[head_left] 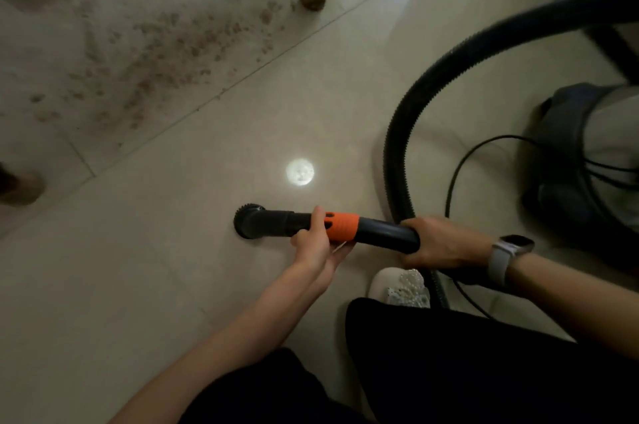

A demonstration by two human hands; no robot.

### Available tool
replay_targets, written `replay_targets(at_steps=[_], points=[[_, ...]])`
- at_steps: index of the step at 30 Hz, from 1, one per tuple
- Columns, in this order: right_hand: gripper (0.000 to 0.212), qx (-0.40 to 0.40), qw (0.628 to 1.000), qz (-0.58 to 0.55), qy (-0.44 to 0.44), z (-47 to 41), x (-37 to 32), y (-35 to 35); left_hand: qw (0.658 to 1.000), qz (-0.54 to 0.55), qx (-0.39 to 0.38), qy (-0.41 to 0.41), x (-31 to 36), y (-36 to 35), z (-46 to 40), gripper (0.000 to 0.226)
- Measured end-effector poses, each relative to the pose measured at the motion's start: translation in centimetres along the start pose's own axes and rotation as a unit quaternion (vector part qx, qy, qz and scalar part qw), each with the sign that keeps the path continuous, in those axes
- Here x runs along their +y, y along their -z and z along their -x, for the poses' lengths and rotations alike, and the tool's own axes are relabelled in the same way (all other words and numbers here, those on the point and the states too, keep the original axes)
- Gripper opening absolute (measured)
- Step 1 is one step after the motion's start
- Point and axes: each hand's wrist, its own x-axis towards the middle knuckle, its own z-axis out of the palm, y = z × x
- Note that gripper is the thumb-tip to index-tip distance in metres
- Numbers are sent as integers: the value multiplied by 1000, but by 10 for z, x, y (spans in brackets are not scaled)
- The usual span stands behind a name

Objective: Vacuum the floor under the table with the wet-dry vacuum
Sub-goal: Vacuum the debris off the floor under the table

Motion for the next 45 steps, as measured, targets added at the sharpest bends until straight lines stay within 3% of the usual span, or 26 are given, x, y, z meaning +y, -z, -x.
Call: replay_targets(at_steps=[6,15,24,30,35,45], points=[[20,60,997,43,1,5,-1,5,999,-34,-5,-38,3,-16,-2,31],[26,137,988,38,66,-42,-55,17,986,-35,47,-157,67,-8,-15,25],[21,108,979,93,145,-102,-155,32,960,142,97,-219,127,19,-15,20],[28,90,969,93,209,-118,-194,41,964,108,123,-210,171,32,11,26],[35,74,960,127,237,-100,-198,58,960,145,123,-207,179,35,31,25],[31,94,973,99,187,-107,-173,56,968,87,98,-214,172,20,0,24]])
